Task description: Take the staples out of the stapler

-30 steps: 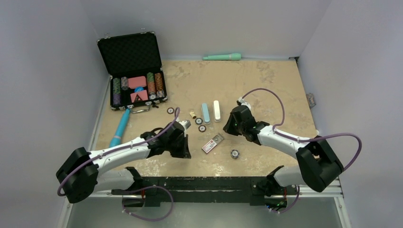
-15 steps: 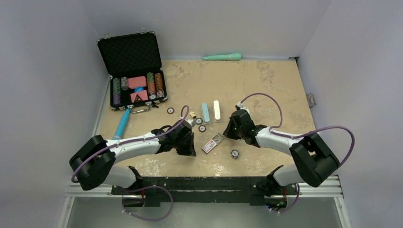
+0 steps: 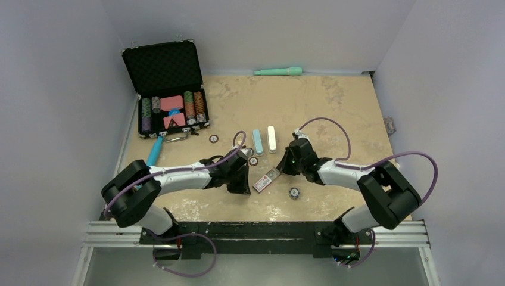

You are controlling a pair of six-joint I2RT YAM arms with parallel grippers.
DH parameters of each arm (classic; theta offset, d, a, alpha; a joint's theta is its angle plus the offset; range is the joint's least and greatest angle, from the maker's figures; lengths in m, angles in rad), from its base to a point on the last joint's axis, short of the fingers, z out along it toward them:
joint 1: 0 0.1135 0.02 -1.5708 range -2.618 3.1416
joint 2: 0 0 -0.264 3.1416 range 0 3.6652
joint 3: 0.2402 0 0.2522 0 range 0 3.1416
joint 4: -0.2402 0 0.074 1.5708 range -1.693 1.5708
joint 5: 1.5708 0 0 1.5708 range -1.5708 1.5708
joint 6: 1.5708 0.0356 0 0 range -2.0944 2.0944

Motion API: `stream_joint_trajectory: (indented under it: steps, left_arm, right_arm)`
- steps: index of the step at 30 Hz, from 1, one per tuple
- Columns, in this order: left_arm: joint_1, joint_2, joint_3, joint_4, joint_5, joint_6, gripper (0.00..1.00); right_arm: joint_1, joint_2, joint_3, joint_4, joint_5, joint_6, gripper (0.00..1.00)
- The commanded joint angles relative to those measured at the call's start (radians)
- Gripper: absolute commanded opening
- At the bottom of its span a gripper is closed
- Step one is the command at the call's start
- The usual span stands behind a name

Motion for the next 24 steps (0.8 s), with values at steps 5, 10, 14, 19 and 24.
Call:
stream_joint_trajectory:
  steps: [5, 10, 14, 19, 24]
  left_arm:
    - [-0.005, 0.055, 0.052, 0.061, -0.009, -0.006, 0.0]
    - [-0.004, 0.092, 0.073, 0.058, -0.005, 0.003, 0.0]
    - [-0.004, 0.108, 0.079, 0.062, -0.01, 0.006, 0.0]
    - [-0.004, 0.124, 0.085, 0.071, -0.005, 0.003, 0.0]
    - [-0.004, 0.133, 0.095, 0.069, -0.005, 0.005, 0.0]
  right_arm:
    - [0.002, -0.007, -0.055, 0.052, -0.051, -0.01, 0.01]
    - [0.009, -0.018, -0.076, 0.071, -0.065, -0.005, 0.0]
    - [0.017, -0.007, -0.077, 0.077, -0.071, -0.005, 0.0]
    - [0.021, 0.007, -0.08, 0.09, -0.082, -0.009, 0.0]
    - [0.026, 0.014, -0.08, 0.092, -0.086, -0.01, 0.0]
